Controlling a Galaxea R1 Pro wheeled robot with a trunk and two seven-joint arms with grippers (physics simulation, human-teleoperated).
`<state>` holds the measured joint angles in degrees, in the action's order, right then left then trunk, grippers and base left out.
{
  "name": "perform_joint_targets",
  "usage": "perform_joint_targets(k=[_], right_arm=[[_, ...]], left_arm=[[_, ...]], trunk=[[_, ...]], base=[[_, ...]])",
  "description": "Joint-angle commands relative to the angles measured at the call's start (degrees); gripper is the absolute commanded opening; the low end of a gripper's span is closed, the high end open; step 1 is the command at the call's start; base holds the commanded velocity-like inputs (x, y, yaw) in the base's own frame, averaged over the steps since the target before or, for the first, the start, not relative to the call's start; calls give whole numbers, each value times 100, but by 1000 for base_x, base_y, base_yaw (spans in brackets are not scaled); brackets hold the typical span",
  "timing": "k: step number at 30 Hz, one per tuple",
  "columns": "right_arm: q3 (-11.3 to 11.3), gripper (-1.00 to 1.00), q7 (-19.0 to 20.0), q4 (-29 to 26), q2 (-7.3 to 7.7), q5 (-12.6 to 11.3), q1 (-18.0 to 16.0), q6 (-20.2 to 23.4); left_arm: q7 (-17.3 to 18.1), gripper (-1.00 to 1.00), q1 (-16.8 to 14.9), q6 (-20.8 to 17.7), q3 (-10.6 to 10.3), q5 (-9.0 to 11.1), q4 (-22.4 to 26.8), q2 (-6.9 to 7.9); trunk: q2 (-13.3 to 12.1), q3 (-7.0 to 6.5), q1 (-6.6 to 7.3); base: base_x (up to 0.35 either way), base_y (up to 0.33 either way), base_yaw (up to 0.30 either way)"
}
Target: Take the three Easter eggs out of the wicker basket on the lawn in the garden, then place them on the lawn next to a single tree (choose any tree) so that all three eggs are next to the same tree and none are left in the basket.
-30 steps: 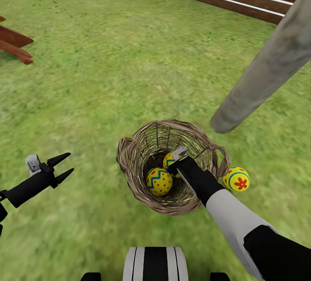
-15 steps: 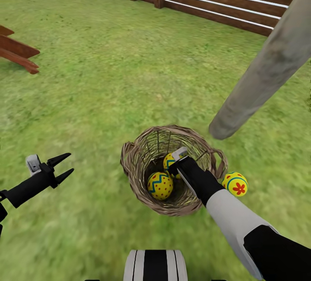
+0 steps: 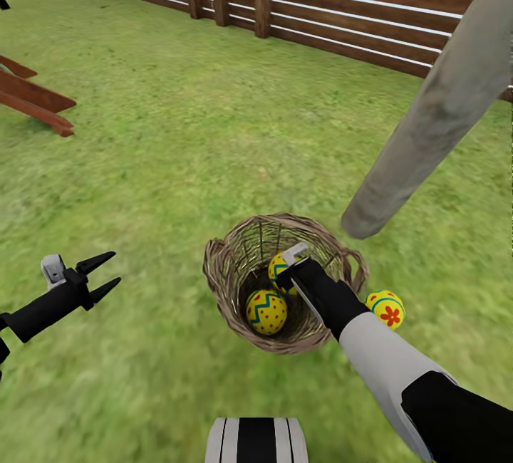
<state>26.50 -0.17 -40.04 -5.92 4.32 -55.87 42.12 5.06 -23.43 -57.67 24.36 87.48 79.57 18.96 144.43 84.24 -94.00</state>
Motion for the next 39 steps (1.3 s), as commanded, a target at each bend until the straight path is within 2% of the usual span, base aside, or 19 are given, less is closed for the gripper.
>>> perform_joint_targets(k=[1,7,9,10,12,14,15,17,20,24,28,30,31,32,33,34,36,38,39], right_arm=[[14,-100,14,-8,-4,36,2,32],[22,-100,42,-97,-6,17,42,283],[22,-100,43,-351,-6,17,58,377],[17,-100,43,-736,16,17,135,613],[18,-100,43,-1679,57,24,532,1009],[22,-100,66,-2194,59,19,721,1277],[22,-100,214,-2264,57,22,749,1335],[22,-100,790,-2290,68,25,761,1372],[14,-100,1003,-2339,89,18,893,1381],[10,-100,1014,-3155,299,6,1273,1470],[-21,-100,1025,-3469,450,-24,1372,1547],[-39,-100,1028,-3597,465,-27,1505,1543],[-191,-100,1164,-3799,468,-32,1619,1538],[-565,-100,1550,-4023,465,-33,1778,1537],[-1291,-100,2517,-4192,466,-26,1961,1542],[-2258,-100,4057,-4255,483,-15,2134,1536],[-3190,-100,5095,-4275,576,-11,2223,1529],[-3674,-100,5858,-4288,644,-10,2241,1529],[-3908,-100,6296,-4288,681,-10,2245,1533]], left_arm=[[52,100,-3,-25,7,-56,-3,1],[51,100,-3,-25,7,-56,-3,-3],[49,100,-3,-25,7,-56,-3,-5],[49,100,-3,-25,2,-62,-8,-12],[48,100,-3,-20,-1,-64,-11,-20],[48,100,-3,-17,-9,-70,-11,-31],[48,100,-3,-17,-10,-72,-11,-32],[45,100,-3,-17,-10,-80,-11,-33],[31,100,-3,-16,-10,-82,-11,-33],[22,100,-3,-15,-9,-82,-11,-31],[13,100,-3,-14,-19,-85,-12,-33],[13,100,-3,-18,-19,-83,-11,-33],[13,100,-3,-23,-19,-83,-11,-29],[13,100,-3,-26,-19,-82,-11,-28],[18,100,-3,-31,-19,-79,-11,-29],[21,100,-3,-34,-19,-76,-4,-33],[22,100,-3,-27,-39,-81,-3,-42],[17,100,-3,-20,-138,-82,3,-48],[15,100,-3,-14,-253,-82,10,-50]], trunk=[[0,-19,3],[-8,-152,19],[-11,-197,24],[-12,-219,26],[-15,-263,31],[-18,-307,37],[-19,-329,39],[-22,-374,44],[-26,-440,52],[-31,-529,62],[-36,-617,73],[-39,-662,78],[-40,-684,80],[-42,-706,83],[-43,-728,86],[-44,-750,88],[-47,-795,93],[-50,-839,99],[-51,-861,101]], base=[[-57,0,0],[-88,0,0],[-1,0,0],[0,0,0],[0,0,0],[0,0,0],[0,0,0],[-59,0,0],[-62,0,0],[-1,0,0],[0,0,0],[0,0,0],[0,0,0],[0,0,0],[0,0,0],[0,0,0],[0,0,0],[0,0,0],[0,0,0]])
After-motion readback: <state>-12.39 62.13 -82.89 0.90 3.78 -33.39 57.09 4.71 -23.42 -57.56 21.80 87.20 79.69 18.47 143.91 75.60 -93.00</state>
